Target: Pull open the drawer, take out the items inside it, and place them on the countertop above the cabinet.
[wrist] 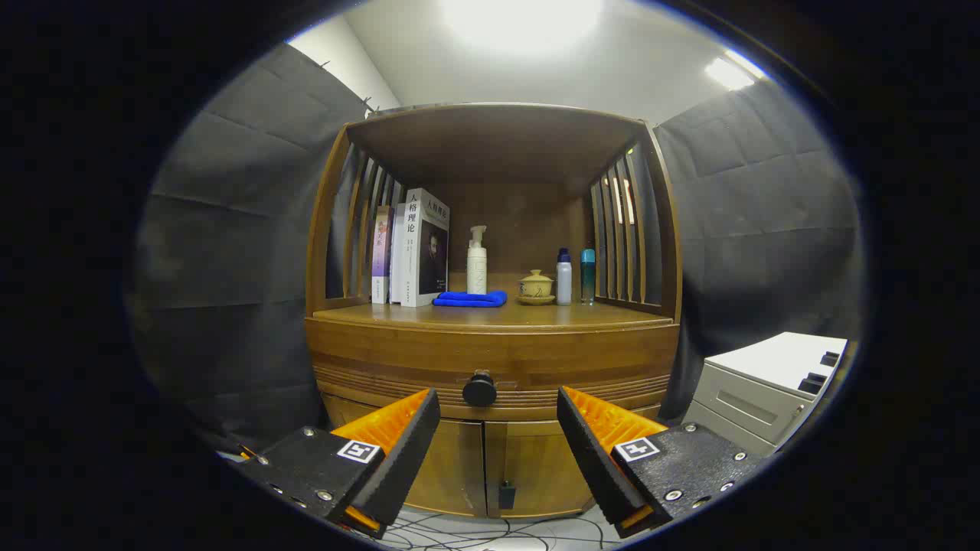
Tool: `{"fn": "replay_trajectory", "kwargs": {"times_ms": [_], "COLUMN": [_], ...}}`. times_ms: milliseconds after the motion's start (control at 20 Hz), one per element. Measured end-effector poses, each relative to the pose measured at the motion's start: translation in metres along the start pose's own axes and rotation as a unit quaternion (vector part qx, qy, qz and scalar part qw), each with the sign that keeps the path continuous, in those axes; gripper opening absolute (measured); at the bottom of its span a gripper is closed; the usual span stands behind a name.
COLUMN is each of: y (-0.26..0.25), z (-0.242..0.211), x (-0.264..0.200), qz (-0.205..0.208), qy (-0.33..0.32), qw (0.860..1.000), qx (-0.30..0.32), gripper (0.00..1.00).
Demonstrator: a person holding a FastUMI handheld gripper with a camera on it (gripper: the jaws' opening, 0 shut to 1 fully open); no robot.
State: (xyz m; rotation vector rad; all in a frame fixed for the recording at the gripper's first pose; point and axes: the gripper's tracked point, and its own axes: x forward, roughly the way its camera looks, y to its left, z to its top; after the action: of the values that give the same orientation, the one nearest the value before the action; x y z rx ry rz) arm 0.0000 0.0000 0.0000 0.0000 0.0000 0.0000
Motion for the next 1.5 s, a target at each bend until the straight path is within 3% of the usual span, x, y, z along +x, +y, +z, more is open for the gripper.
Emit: {"fn": "replay_trajectory", "kwargs": {"times_ms": [900,1500], "y": [0.001,-0.004], "z": [0.003,-0.007], "x": [0.003,0.01], "qz": [-0.002,-0.026], "qy": [-0.009,0.011], "qw": [1.0,0.999], "qx": [0.005,0.035], "gripper": [0.96,0.96]}}
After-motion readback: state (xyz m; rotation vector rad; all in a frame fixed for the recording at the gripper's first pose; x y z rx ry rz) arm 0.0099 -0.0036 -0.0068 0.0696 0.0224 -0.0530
